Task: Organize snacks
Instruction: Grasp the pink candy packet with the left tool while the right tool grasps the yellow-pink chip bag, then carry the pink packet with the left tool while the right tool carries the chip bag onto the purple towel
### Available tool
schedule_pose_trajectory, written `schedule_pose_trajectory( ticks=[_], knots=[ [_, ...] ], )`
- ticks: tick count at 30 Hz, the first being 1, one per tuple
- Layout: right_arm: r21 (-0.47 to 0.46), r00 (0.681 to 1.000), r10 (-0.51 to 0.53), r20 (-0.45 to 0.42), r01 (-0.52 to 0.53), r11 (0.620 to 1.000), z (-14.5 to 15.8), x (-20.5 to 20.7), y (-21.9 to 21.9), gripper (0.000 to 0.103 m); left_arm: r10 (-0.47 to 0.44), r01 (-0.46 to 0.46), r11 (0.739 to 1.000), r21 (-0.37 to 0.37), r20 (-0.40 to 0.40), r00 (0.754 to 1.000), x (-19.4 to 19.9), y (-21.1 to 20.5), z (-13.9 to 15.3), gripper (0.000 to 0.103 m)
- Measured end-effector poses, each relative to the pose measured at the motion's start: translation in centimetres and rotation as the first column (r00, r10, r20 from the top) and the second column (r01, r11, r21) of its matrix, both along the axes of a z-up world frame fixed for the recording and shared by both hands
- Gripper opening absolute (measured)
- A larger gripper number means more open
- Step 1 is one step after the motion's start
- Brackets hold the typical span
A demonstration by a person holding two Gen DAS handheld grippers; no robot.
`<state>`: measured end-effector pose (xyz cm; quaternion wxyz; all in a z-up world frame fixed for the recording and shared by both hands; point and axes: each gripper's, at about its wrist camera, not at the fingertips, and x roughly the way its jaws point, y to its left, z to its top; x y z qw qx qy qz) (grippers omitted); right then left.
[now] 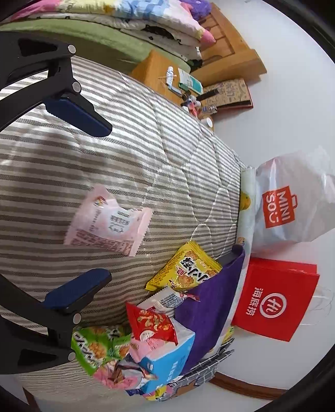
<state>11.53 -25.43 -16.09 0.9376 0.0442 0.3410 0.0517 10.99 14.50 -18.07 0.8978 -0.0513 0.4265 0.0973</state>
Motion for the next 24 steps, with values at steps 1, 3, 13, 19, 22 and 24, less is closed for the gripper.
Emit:
schedule_pose_trajectory(
  ticks=[1,3,13,19,22,24],
  knots=[
    [-0.008,1.000,0.004,-0.004,-0.004,1.000,-0.2,0.2,0.1,0.097,-0.007,0.007,1.000,0.009,-0.005,1.000,0.5,-0.1,-0.3,0.101],
    [-0.025,1.000,0.003,-0.008,-0.004,1.000,-0.5,0.5,0.3,0.097,-0.024,0.025,0.999,0.021,-0.019,1.000,1.1,-0.5,-0.7,0.098],
    [-0.037,0.999,-0.020,-0.045,0.019,0.999,-2.0,2.7,-0.6,0.087,-0.105,0.105,0.994,0.011,-0.037,0.994,2.6,-2.4,-1.6,0.040],
    [-0.024,0.999,-0.033,-0.035,0.033,0.999,-2.1,4.4,-1.7,0.086,-0.136,0.135,0.990,-0.042,-0.024,0.990,3.5,-3.4,-1.3,0.038],
    [-0.051,0.999,-0.037,-0.014,0.036,0.998,-2.0,5.4,-1.9,0.086,-0.134,0.131,0.988,-0.075,-0.030,0.991,4.1,-3.4,-1.5,0.038],
    [-0.069,0.999,-0.045,-0.013,0.044,0.997,-2.0,6.5,-2.1,0.086,-0.130,0.127,0.989,-0.079,-0.032,0.991,4.6,-3.4,-1.5,0.038]
  ],
)
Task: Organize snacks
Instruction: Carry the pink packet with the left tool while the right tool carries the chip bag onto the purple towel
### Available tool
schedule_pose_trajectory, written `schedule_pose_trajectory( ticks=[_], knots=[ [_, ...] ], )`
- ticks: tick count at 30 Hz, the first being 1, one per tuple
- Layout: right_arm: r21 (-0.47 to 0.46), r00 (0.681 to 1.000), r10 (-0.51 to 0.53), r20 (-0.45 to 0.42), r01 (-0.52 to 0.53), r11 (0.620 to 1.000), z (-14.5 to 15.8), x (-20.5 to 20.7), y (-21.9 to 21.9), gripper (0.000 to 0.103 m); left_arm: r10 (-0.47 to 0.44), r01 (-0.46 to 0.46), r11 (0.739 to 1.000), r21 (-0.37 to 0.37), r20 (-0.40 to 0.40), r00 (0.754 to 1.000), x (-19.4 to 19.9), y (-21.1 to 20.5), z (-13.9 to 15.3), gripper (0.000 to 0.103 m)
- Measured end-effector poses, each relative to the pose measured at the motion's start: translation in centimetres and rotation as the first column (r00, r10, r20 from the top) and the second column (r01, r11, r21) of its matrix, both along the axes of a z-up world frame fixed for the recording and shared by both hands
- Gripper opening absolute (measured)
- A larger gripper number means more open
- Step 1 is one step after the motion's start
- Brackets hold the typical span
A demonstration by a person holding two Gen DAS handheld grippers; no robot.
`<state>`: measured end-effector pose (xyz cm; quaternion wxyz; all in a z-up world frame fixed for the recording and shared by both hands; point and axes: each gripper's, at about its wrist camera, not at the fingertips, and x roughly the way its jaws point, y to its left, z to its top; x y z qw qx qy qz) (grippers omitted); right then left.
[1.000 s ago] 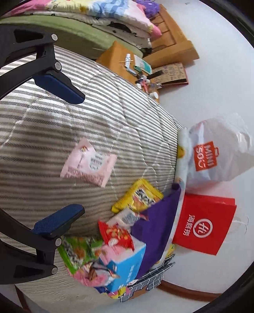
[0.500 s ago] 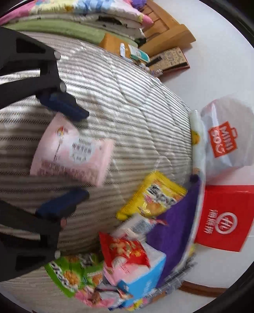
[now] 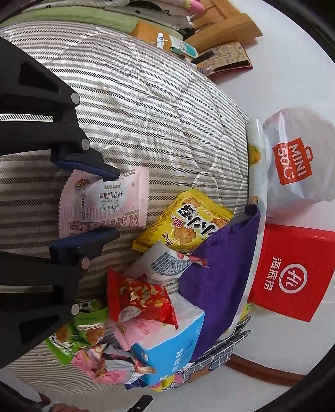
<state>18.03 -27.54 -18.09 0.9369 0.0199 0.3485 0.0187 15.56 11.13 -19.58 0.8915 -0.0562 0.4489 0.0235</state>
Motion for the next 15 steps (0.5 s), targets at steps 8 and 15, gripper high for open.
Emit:
schedule_pose_trajectory(
  ticks=[8,15],
  knots=[
    [0.058,0.999,0.030,-0.016,-0.029,0.998,-1.1,3.9,-0.3,0.084,0.015,-0.015,1.000,0.028,0.004,1.000,1.1,-0.4,-0.2,0.038],
    [0.020,0.996,0.074,-0.055,-0.073,0.997,-2.9,5.8,0.3,0.076,0.025,-0.023,0.998,0.055,-0.023,0.999,2.1,-0.8,-0.1,0.038]
  ],
)
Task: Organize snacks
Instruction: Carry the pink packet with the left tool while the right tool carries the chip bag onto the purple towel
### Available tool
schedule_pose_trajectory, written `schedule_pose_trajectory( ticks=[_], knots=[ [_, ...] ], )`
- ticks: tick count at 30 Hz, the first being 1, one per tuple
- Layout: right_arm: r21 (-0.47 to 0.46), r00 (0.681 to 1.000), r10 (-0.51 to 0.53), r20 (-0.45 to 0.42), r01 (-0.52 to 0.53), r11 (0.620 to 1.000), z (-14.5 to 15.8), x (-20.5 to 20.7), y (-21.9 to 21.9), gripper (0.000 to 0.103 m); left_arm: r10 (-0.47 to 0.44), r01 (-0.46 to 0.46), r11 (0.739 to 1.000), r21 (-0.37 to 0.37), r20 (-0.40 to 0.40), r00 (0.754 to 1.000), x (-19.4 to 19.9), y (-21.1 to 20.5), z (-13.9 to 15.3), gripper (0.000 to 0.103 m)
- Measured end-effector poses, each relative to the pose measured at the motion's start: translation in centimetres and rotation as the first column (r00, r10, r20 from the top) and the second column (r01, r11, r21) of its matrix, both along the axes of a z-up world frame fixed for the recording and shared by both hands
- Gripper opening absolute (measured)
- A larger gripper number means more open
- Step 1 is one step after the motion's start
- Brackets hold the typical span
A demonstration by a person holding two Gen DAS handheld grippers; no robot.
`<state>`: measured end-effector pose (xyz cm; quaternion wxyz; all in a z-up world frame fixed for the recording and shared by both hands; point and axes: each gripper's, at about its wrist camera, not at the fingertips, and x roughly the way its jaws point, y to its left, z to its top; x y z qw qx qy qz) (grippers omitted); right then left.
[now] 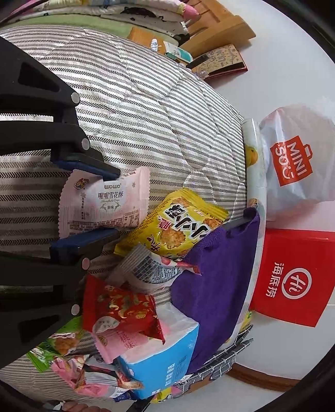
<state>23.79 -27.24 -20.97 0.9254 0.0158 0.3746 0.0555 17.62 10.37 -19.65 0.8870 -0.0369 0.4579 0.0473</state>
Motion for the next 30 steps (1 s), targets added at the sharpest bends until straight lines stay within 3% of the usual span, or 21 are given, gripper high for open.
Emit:
schedule_pose_trajectory(
  ticks=[4,10,20,30],
  knots=[
    [-0.039,1.000,0.017,0.010,-0.017,0.999,0.4,-0.4,0.3,0.067,0.005,-0.005,1.000,-0.004,-0.007,1.000,0.1,0.0,0.0,0.038],
    [-0.040,0.999,-0.012,0.032,0.014,0.999,1.5,-2.2,-0.3,0.066,-0.001,0.000,0.999,-0.042,-0.026,1.000,-0.7,0.0,0.1,0.036],
    [-0.030,0.995,-0.056,0.086,0.058,0.998,4.5,-7.6,-1.1,0.066,-0.020,0.023,0.995,-0.097,0.028,0.999,-3.7,-0.3,2.1,0.031],
    [0.000,0.996,-0.013,0.089,0.013,1.000,6.4,-11.9,0.6,0.066,-0.032,0.042,0.991,-0.126,0.084,0.996,-6.4,-0.5,4.8,0.031]
  ],
)
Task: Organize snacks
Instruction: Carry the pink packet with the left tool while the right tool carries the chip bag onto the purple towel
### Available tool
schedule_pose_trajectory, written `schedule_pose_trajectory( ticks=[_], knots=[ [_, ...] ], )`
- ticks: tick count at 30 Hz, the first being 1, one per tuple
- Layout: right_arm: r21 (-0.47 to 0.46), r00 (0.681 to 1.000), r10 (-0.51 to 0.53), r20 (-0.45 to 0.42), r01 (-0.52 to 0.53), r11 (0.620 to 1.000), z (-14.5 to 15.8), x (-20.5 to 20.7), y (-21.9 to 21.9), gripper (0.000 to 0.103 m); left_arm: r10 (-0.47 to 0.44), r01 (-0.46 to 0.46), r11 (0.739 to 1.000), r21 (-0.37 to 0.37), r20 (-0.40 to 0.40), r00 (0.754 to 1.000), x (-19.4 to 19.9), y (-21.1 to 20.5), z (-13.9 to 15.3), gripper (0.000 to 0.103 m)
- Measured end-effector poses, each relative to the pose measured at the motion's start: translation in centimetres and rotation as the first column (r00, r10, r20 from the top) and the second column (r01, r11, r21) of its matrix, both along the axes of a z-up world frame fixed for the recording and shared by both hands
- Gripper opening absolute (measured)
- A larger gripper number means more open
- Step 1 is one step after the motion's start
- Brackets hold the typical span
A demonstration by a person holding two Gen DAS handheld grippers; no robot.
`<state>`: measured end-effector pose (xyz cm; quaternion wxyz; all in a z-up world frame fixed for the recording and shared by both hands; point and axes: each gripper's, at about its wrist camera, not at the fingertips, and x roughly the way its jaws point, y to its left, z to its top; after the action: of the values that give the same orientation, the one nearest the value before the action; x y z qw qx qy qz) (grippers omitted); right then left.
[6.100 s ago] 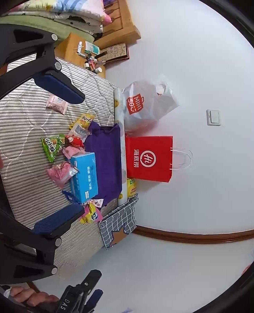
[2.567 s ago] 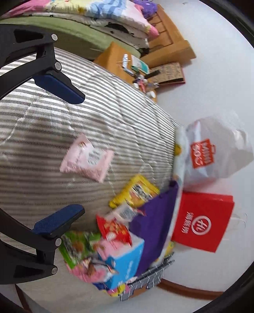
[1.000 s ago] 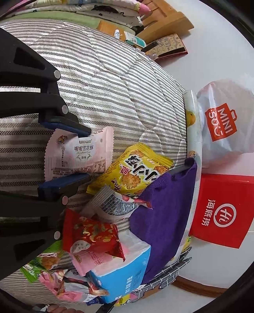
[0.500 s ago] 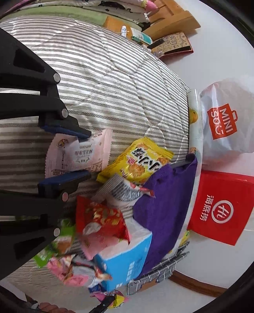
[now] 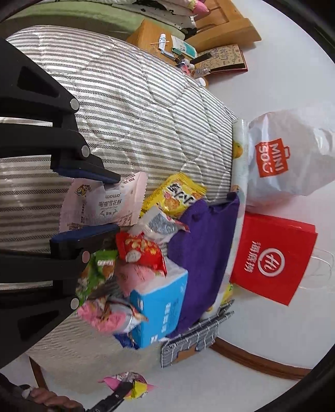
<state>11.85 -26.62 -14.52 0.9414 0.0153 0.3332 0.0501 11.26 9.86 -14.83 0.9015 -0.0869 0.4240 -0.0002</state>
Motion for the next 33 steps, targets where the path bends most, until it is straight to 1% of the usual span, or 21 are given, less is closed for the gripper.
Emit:
schedule_pose_trajectory(
  ticks=[3,8,13,18,26,33],
  knots=[
    [0.021,1.000,0.007,-0.001,-0.007,1.000,0.8,-0.6,0.7,0.066,-0.015,0.016,1.000,-0.008,0.021,1.000,-0.4,-0.4,1.2,0.031],
    [-0.001,0.999,0.022,0.023,-0.022,1.000,2.5,-1.4,2.4,0.066,-0.059,0.060,0.998,-0.010,0.059,0.997,-0.7,-1.9,3.4,0.031],
    [0.010,0.999,0.026,0.043,-0.026,1.000,4.2,-1.5,3.1,0.066,-0.109,0.111,0.994,-0.010,0.085,0.990,-0.3,-3.8,5.1,0.031],
    [0.007,0.998,0.024,0.053,-0.025,1.000,5.6,-1.0,3.4,0.066,-0.143,0.147,0.989,-0.028,0.102,0.984,0.3,-5.1,6.6,0.031],
    [0.007,0.997,0.037,0.074,-0.037,0.999,7.0,-0.3,3.9,0.066,-0.178,0.180,0.984,-0.010,0.121,0.977,1.5,-7.1,8.4,0.031],
    [0.015,0.995,0.039,0.094,-0.041,0.999,8.2,0.6,3.8,0.066,-0.199,0.203,0.979,-0.013,0.141,0.970,2.7,-8.2,9.7,0.031]
  ],
)
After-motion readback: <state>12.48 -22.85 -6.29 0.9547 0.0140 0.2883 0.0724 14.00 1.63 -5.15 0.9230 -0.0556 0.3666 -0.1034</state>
